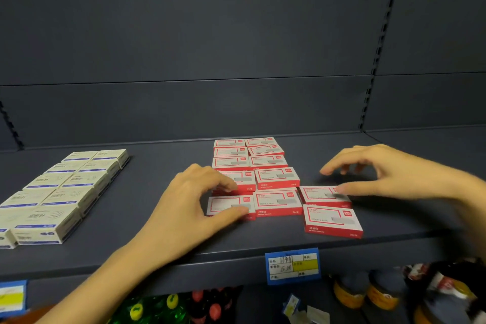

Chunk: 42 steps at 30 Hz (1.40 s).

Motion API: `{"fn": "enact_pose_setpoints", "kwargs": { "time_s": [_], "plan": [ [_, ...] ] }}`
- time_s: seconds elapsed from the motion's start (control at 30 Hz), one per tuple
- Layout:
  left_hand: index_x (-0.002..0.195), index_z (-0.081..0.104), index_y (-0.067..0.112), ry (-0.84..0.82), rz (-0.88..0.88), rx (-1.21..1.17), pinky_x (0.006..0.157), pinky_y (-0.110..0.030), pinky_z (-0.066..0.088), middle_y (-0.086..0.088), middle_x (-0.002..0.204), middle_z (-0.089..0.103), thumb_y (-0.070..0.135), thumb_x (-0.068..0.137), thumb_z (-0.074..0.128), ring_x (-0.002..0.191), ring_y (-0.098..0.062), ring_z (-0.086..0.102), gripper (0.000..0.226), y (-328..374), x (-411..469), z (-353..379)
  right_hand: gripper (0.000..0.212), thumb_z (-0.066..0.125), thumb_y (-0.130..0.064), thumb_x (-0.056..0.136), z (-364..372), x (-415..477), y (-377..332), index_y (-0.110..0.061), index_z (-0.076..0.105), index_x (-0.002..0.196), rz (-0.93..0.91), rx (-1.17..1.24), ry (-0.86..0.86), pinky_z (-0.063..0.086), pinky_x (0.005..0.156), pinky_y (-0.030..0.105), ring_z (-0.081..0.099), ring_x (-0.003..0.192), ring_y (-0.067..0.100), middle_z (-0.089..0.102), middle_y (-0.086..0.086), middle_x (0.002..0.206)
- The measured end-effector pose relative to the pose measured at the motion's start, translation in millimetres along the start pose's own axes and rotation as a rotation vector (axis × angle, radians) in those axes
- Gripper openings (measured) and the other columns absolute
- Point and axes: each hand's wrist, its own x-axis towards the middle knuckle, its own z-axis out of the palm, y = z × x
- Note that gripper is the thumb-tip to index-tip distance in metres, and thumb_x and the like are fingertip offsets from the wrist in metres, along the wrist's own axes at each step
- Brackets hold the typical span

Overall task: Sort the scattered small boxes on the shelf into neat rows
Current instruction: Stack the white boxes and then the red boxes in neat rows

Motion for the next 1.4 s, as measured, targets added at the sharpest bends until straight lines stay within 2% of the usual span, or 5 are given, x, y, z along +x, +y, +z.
{"fn": "enact_pose_setpoints", "kwargs": {
  "time_s": [0.13,0.63,0.97,1.3,1.4],
  "plan": [
    [0.098,0.064,0.033,-0.095,0.067,-0.025,0.092,-0.017,0.039,0.027,0.096,0.058,0.065,0.064,0.054,0.100,0.009,0.048,0.048,18,8,10,0.043,0.065,-0.048,0.070,5,-6,15,-0.042,0.058,0.112,0.040,0.133,-0.118,0.044,0.088,0.009,0.053,0.108,-0.007,0.060,-0.027,0.111],
    [0.119,0.052,0.035,-0.339,0.223,0.046,0.087,-0.015,0.024,0.018,0.121,0.053,0.056,0.080,0.055,0.103,0.008,0.031,0.045,51,35,72,0.041,0.062,-0.051,0.069,0,-37,34,-0.042,0.059,0.108,0.130,0.177,0.046,0.050,0.091,0.041,0.058,0.104,0.006,0.061,-0.020,0.109],
    [0.110,0.053,0.039,-0.208,0.144,-0.105,0.089,-0.003,0.029,0.037,0.101,0.044,0.052,0.075,0.062,0.108,0.012,0.034,0.039,50,19,38,0.040,0.057,-0.060,0.071,4,-32,23,-0.049,0.056,0.109,0.033,0.156,0.099,0.052,0.086,0.039,0.059,0.103,0.006,0.060,-0.023,0.110],
    [0.096,0.065,0.037,-0.073,-0.136,-0.139,0.077,-0.002,0.035,0.008,0.095,0.059,0.051,0.052,0.067,0.091,0.003,0.051,0.046,0,2,-19,0.046,0.052,-0.062,0.071,15,-5,-10,-0.045,0.054,0.113,-0.080,0.119,0.155,0.052,0.083,0.035,0.055,0.099,0.007,0.057,-0.027,0.106],
    [0.095,0.066,0.034,-0.116,-0.174,-0.140,0.082,-0.014,0.041,0.007,0.094,0.066,0.047,0.054,0.070,0.089,-0.001,0.054,0.044,-11,1,-22,0.049,0.049,-0.063,0.071,21,2,-20,-0.045,0.053,0.116,-0.090,0.107,0.148,0.052,0.082,0.033,0.055,0.098,0.003,0.057,-0.027,0.106]
  ]
}}
